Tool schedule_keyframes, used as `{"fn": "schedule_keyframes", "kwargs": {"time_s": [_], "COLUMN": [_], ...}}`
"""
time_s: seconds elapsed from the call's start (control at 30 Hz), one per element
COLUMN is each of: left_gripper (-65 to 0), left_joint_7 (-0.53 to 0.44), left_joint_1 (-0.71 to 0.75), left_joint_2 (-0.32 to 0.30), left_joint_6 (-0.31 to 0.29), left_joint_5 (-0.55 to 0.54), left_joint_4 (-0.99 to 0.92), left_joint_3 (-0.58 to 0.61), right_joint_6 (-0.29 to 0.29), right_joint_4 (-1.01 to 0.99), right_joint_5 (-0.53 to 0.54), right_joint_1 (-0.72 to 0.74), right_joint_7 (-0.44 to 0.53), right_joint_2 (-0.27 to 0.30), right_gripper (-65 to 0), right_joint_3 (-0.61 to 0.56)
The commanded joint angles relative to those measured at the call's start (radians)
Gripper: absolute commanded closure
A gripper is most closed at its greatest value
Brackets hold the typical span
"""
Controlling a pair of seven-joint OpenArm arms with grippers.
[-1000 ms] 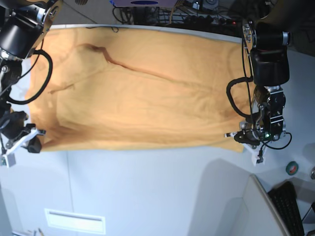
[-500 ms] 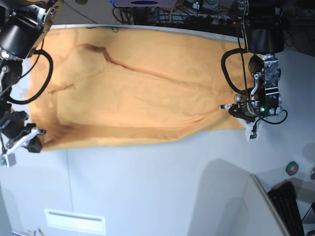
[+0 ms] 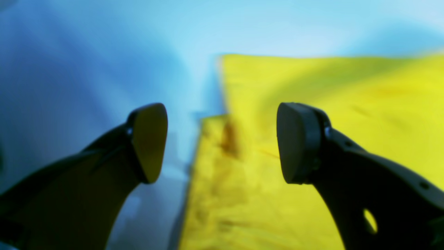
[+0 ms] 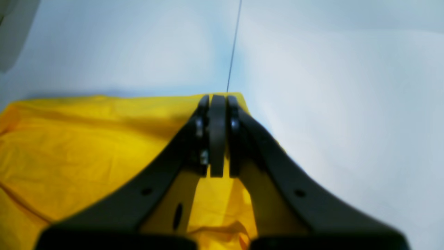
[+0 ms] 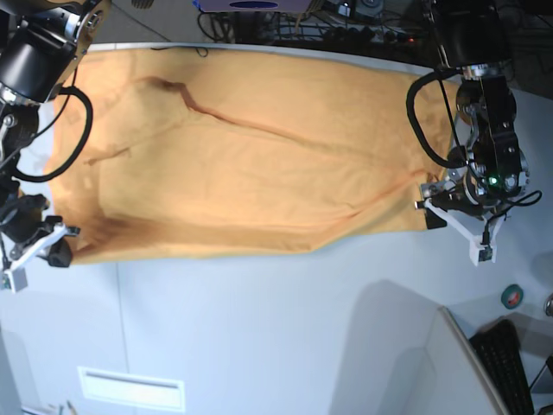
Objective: Layout the t-shirt on the table in an organized manner, then fold the t-shirt properly
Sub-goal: 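Pull the hem corner with the left gripper toward the folded edge, then hold the hem corners and tug the left gripper outward to straighten the shirt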
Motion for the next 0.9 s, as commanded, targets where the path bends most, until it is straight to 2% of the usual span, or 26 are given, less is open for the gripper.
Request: {"fn": "schedule_keyframes", "kwargs": {"time_s": [0.0,0.07,0.23,0.33,0.4,0.57,0.87], "left_gripper": [-46.6,-46.4,-46.4,-46.4,-46.4,-46.4,-46.4], "left_joint_7": [-0.016,-0.017,-0.023,-0.026,-0.066,-0.171,-0.266], "left_joint_1": [-0.054,-0.117,-0.272,-0.325,-0.338,-0.341,-0.357], "left_joint_2": [-0.011,-0.013,-0.028,-0.025,-0.024,-0.027,-0.019], "left_joint_6": [-0.006,-0.023,-0.15,-0.15,-0.15,-0.15,-0.151], "left_joint_5": [-0.006,-0.006,-0.006,-0.005,-0.005,-0.003,-0.005], "left_joint_4": [-0.043,-0.166,-0.446,-0.537,-0.566,-0.655,-0.759], "left_joint_3": [-0.007,-0.017,-0.02,-0.069,-0.083,-0.079,-0.078], "right_joint_6": [0.005,0.005,0.005,0.005,0.005,0.005,0.005], "right_joint_4": [0.017,0.017,0.017,0.017,0.017,0.017,0.017], "right_joint_5": [0.019,0.019,0.019,0.019,0.019,0.019,0.019], "right_joint_1": [0.019,0.019,0.019,0.017,0.012,0.006,0.006], "right_joint_7": [0.027,0.027,0.027,0.027,0.027,0.027,0.027], "right_joint_2": [0.012,0.012,0.012,0.012,0.012,0.014,0.014], "right_gripper": [0.0,0.0,0.0,0.0,0.0,0.0,0.0], "right_joint_3": [0.003,0.003,0.003,0.003,0.003,0.003,0.003]}}
